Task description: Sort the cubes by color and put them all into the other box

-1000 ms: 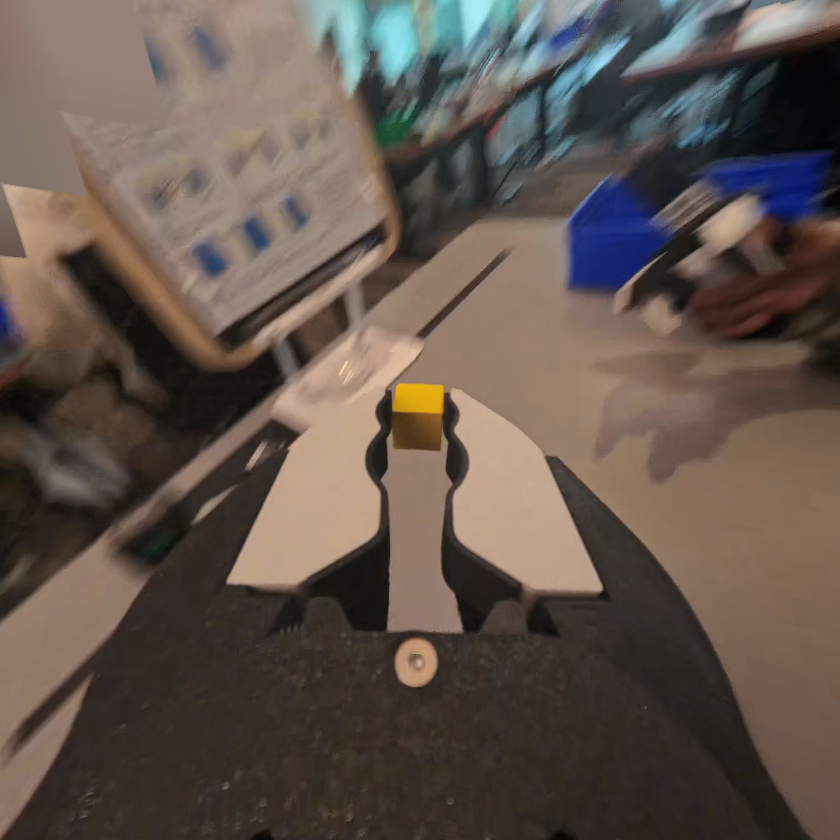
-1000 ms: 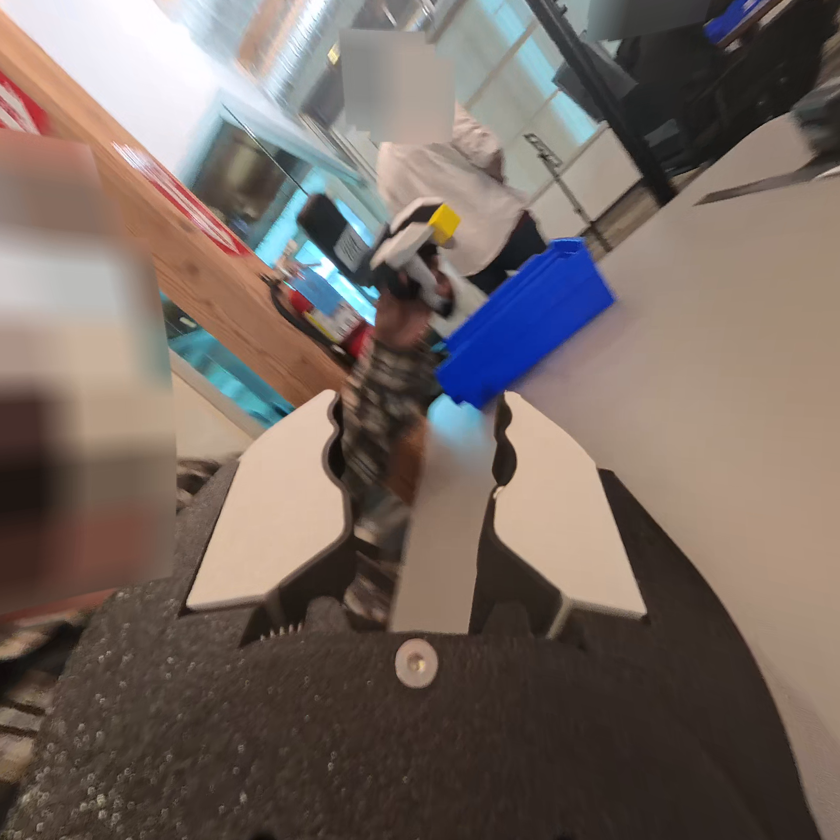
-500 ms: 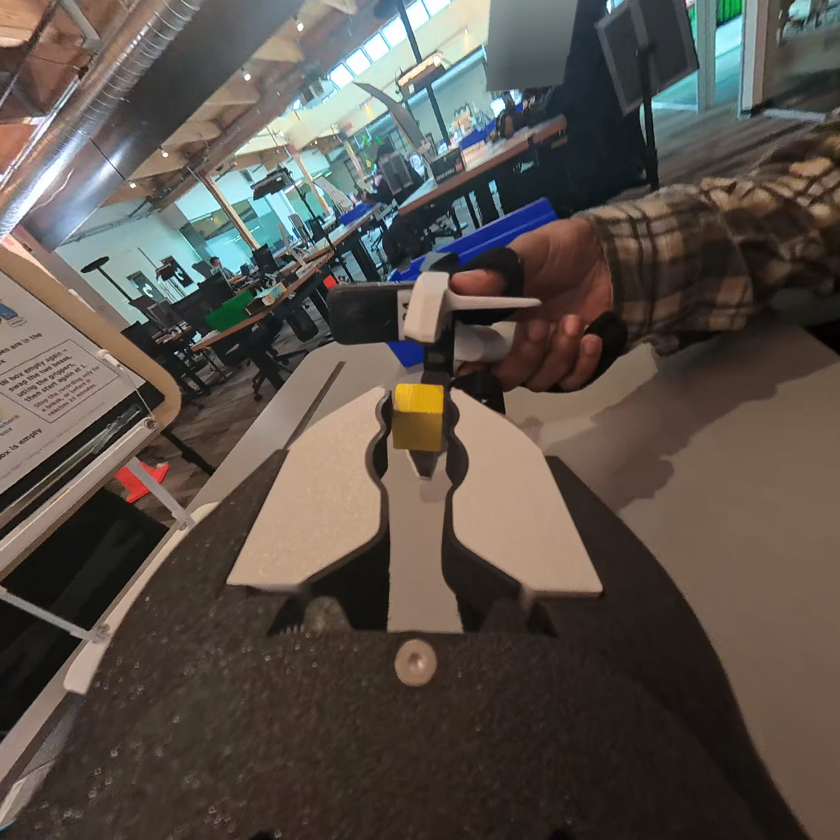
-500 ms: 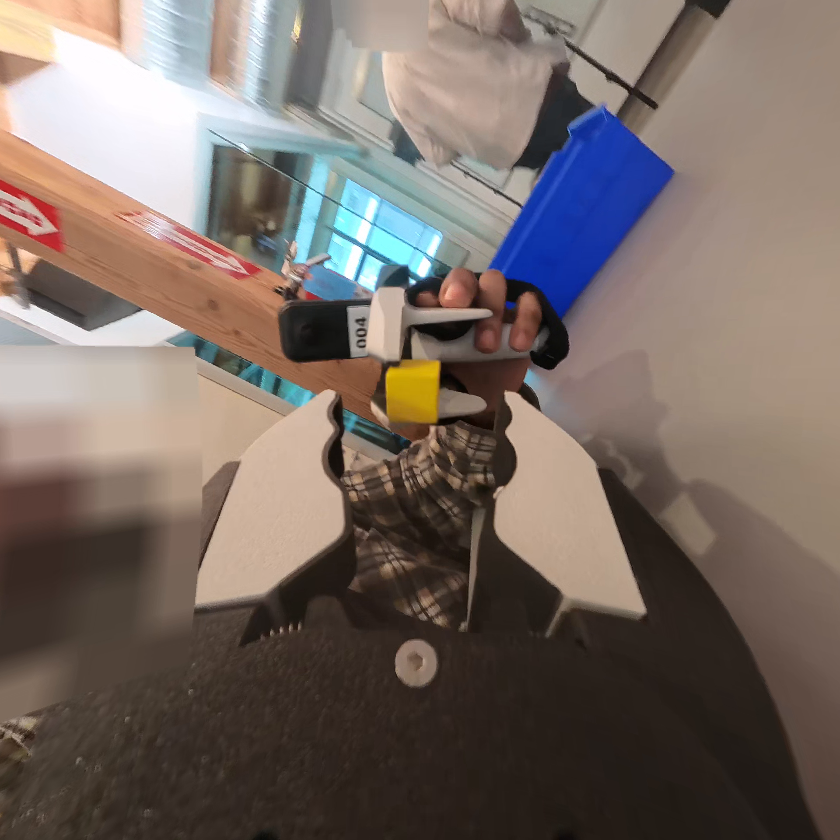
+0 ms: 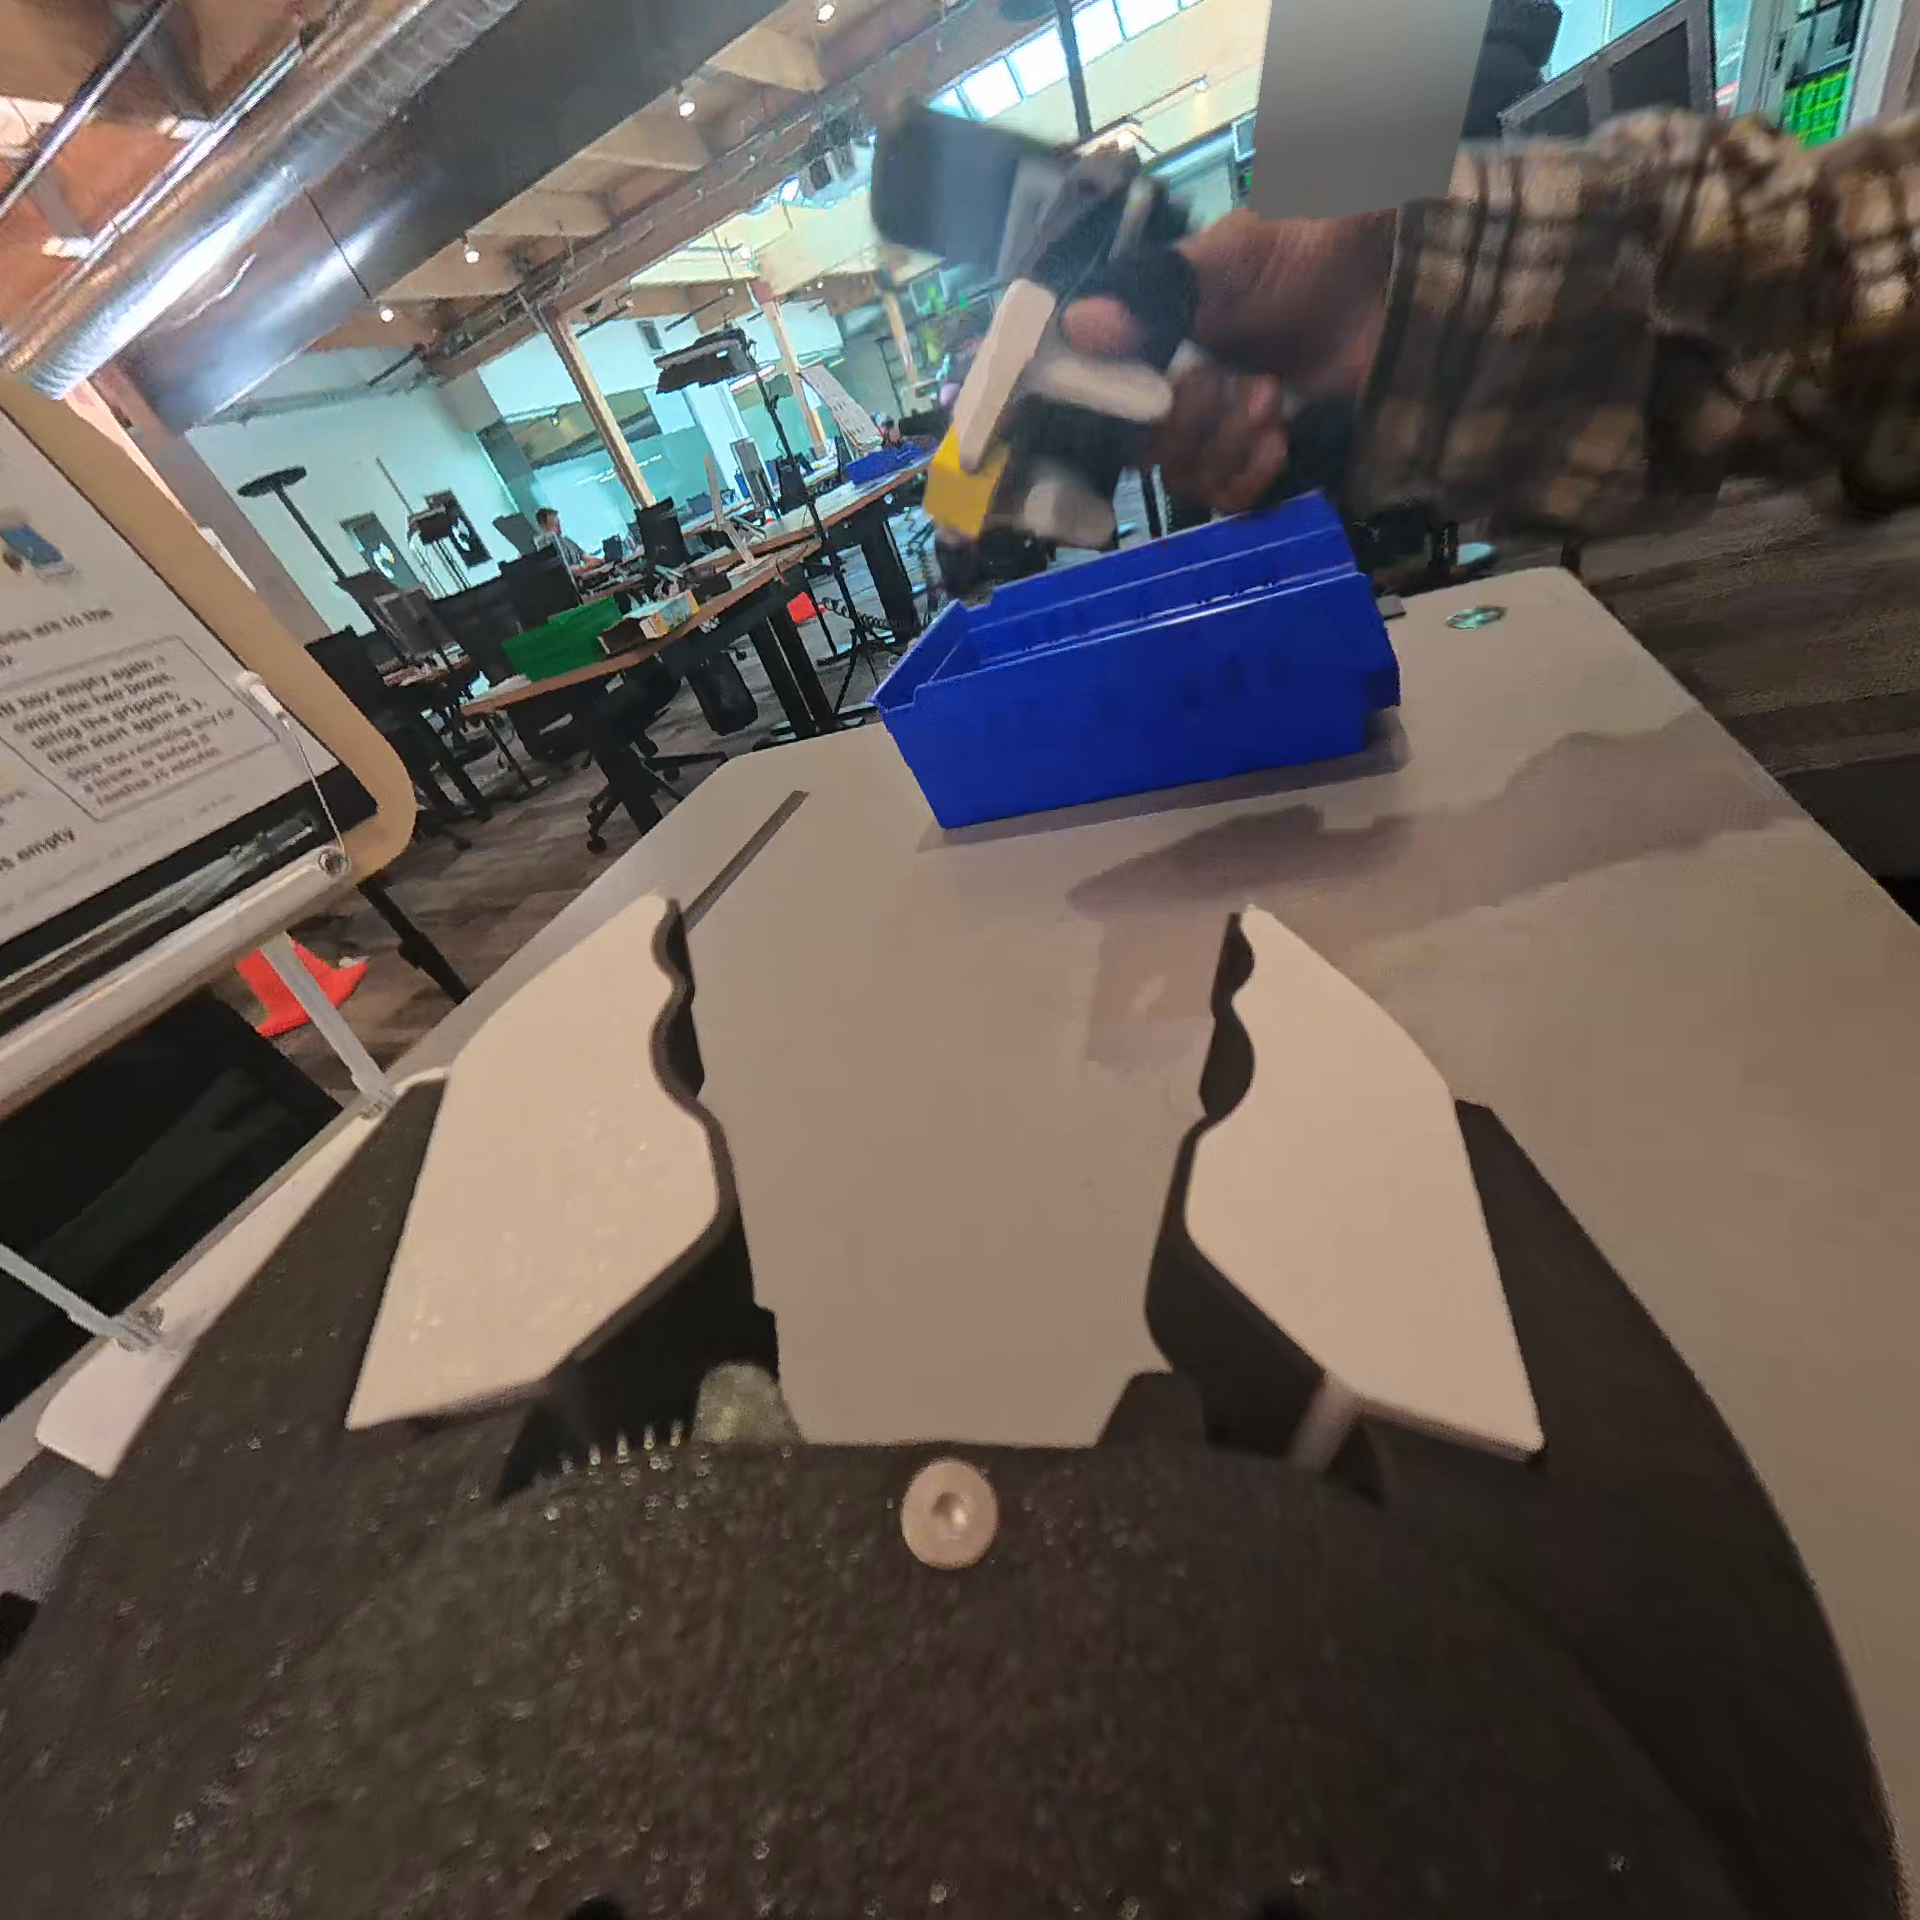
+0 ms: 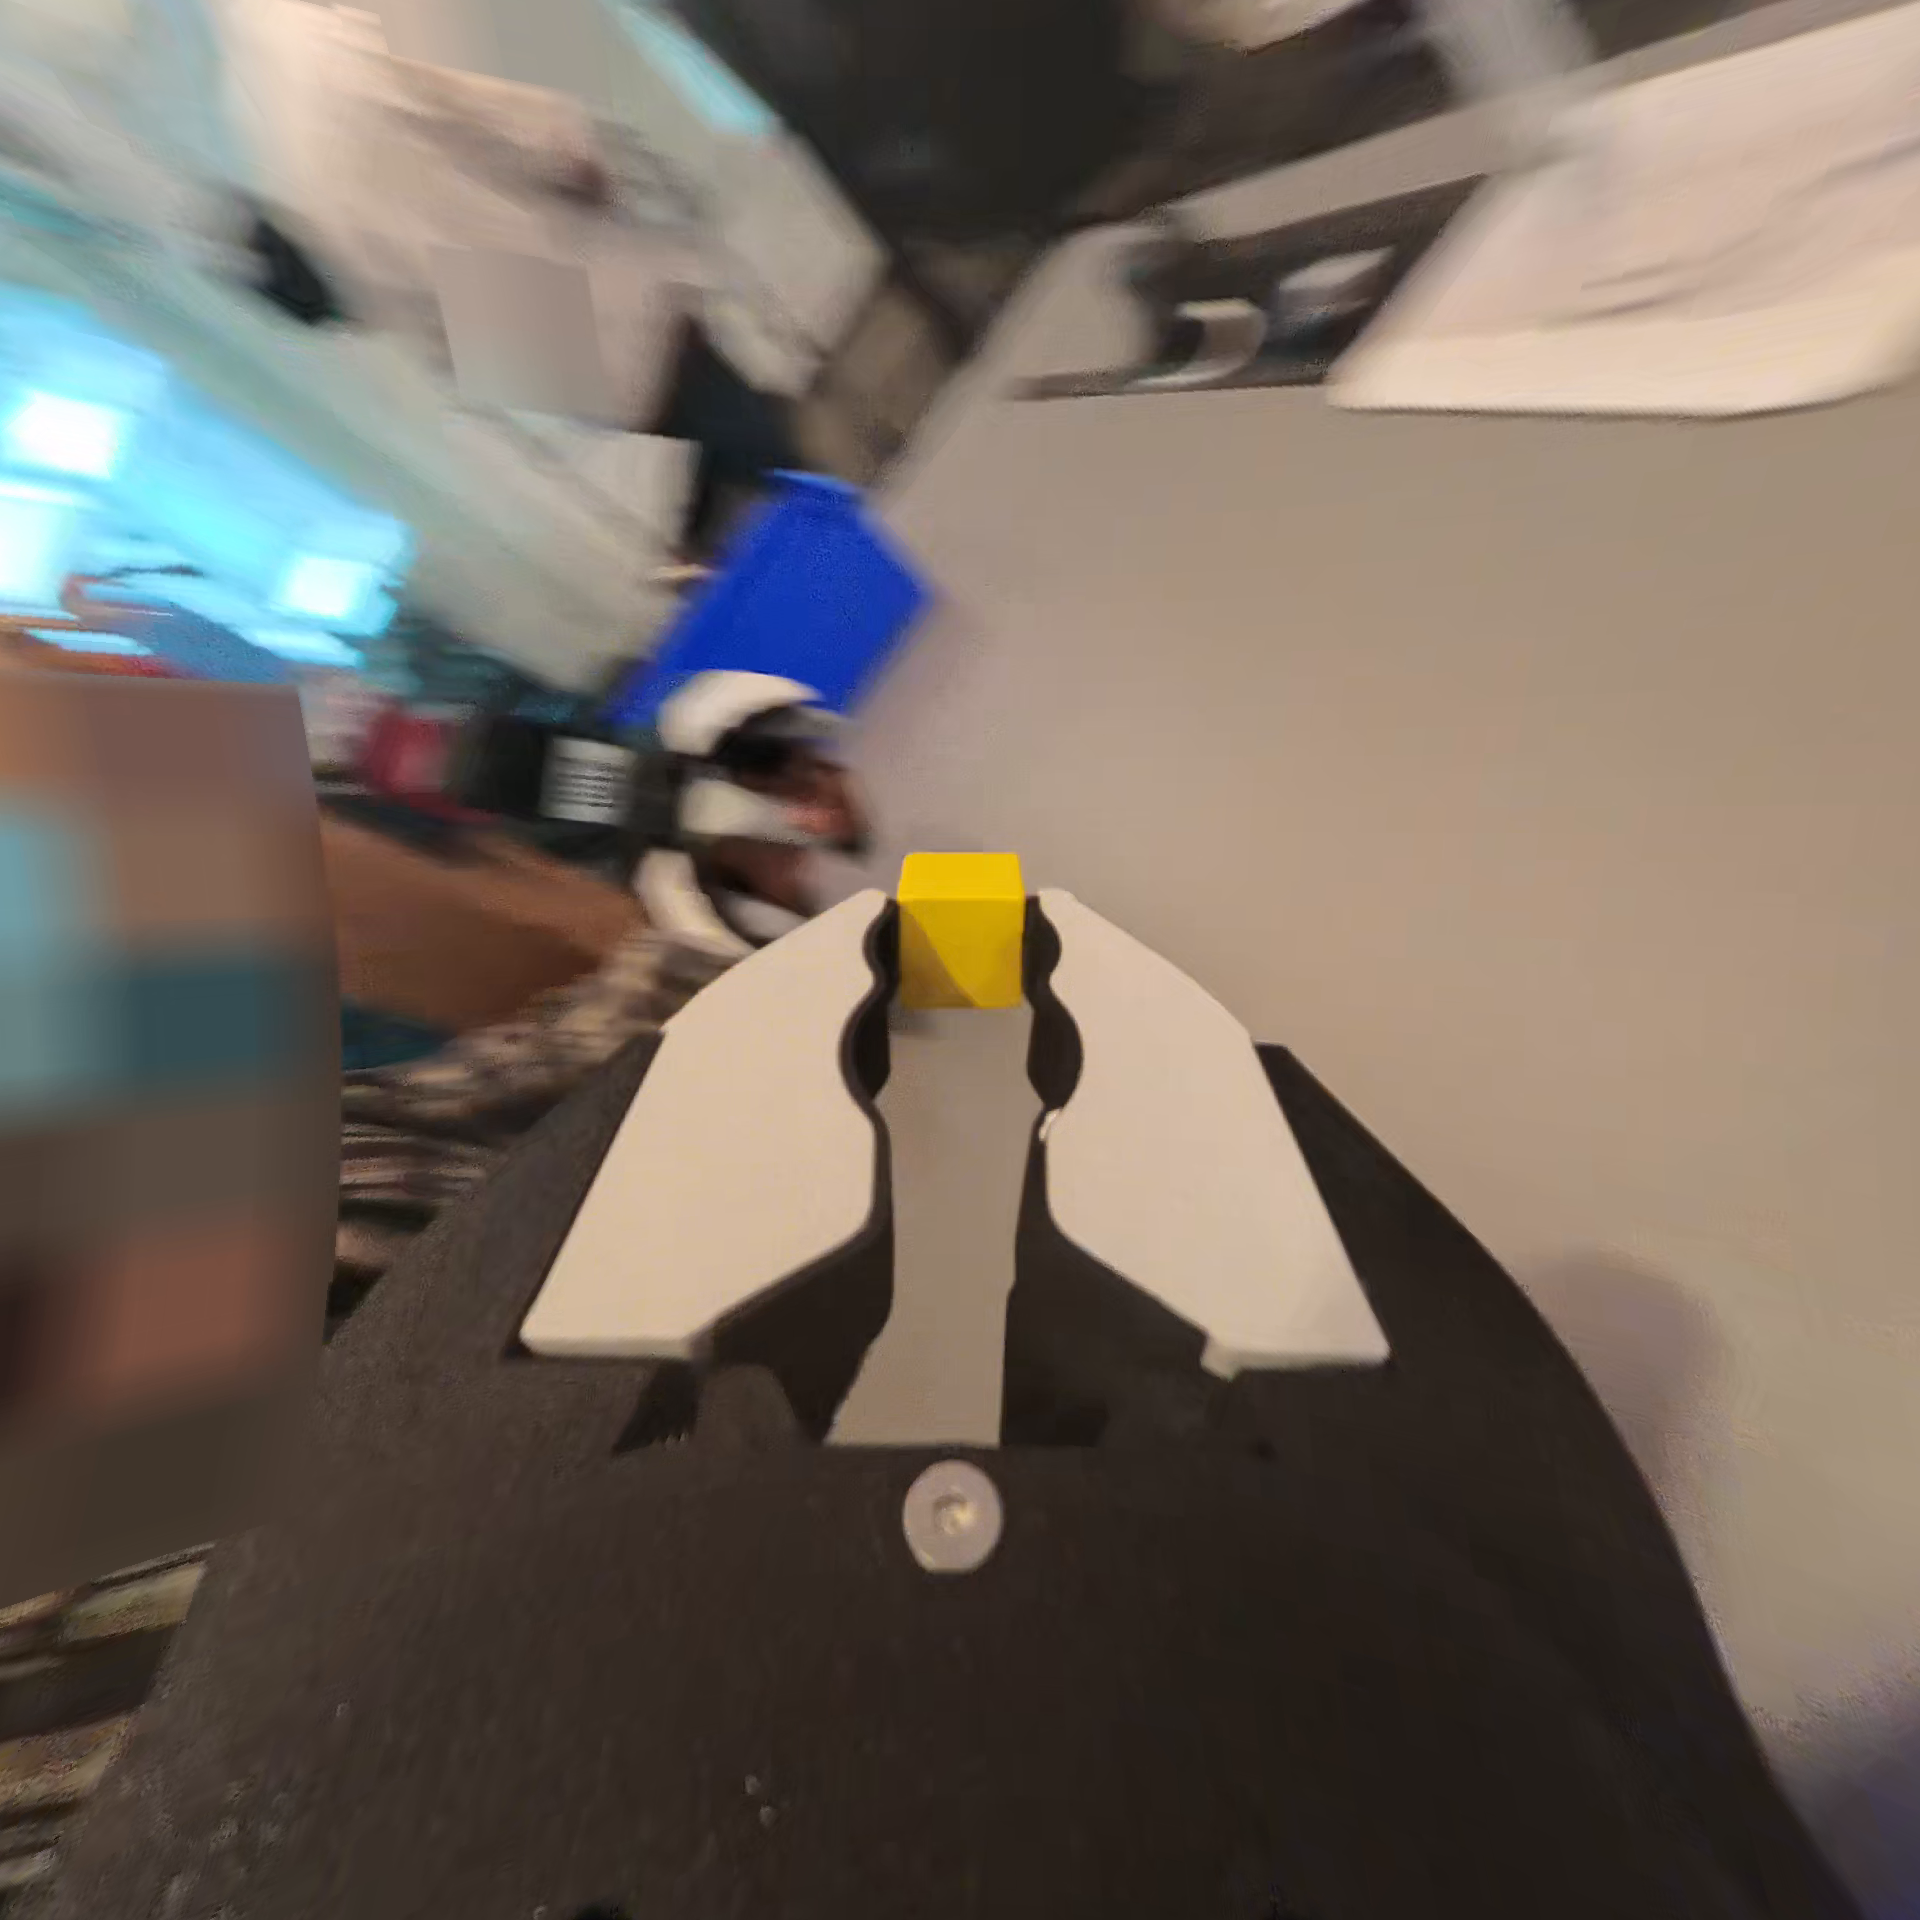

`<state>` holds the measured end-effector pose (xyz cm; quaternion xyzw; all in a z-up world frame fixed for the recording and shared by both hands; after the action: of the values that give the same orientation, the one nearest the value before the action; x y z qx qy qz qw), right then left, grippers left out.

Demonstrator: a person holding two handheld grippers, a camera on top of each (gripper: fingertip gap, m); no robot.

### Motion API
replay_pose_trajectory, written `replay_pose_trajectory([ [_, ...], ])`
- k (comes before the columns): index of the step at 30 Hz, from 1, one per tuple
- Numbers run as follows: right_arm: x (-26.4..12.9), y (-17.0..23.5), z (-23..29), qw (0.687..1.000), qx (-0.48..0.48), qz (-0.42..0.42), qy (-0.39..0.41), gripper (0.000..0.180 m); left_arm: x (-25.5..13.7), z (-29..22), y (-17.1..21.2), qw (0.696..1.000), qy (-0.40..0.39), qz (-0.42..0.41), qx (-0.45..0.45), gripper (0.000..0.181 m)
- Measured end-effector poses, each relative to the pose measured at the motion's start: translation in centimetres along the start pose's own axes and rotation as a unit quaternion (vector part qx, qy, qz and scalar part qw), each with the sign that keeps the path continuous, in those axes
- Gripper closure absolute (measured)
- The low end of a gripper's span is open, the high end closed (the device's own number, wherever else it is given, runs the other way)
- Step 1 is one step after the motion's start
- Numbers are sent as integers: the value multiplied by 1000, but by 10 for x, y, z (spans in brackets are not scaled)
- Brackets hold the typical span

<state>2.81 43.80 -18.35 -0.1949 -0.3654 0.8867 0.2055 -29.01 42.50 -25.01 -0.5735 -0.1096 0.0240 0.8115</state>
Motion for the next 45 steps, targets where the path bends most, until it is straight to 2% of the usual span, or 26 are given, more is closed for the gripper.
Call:
replay_pose_trajectory([
  [1,-34,-10,-14,994,-40,12,96,158,0,0,1,1000,-1,2,-3,85],
  [3,-93,-17,-44,963,-81,42,254,158,1,-2,1,1000,3,7,-10,85],
  [5,-134,-12,-76,934,-67,76,341,157,2,-4,1,1000,5,7,-16,85],
  [9,-153,9,-125,923,-20,99,371,157,3,-5,6,1000,5,21,-8,93],
  [12,-150,7,-154,916,-30,72,394,157,5,-6,9,999,7,29,-10,95],
  [15,-141,13,-182,916,-6,82,394,157,5,-6,10,999,6,32,-5,96],
  [16,-139,14,-189,914,1,82,398,147,5,-6,10,999,5,33,-5,96],
  [17,-140,14,-193,908,4,82,411,130,5,-5,10,999,4,33,-4,96],
  [19,-144,6,-186,909,-6,66,412,120,4,-4,11,999,0,32,-4,96],
  [22,-149,-20,-142,924,-41,4,380,116,3,-2,13,999,-3,35,-8,97],
  [25,-140,-39,-71,940,-115,-66,315,120,3,-1,15,999,-6,38,-9,98],
  [27,-123,-37,-28,944,-165,-102,266,119,4,0,16,999,-9,40,-9,98],
  [30,-76,-11,14,951,-221,-126,178,116,5,0,20,999,-13,45,-9,99],
  [34,1,38,27,947,-270,-165,48,112,6,1,24,998,-17,54,-5,99],
  [38,59,72,12,937,-290,-193,-10,111,0,8,20,997,-38,61,1,99],
  [42,78,90,12,930,-308,-196,-47,112,-31,21,-9,993,-96,63,-2,103],
  [45,81,100,10,928,-319,-184,-56,112,-81,39,-48,979,-170,106,34,106],
])
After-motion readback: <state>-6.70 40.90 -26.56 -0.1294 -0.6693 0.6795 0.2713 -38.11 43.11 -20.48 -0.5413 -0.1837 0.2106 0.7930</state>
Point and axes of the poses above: each gripper's, where its closed fingertips meet, x out along the fingers, y out of its underside, z = x × y across the jaws, the point moved 8 cm from there along -x, back along the fingers, and after that the axes turned 11 degrees about -z, right-handed, at the moved point
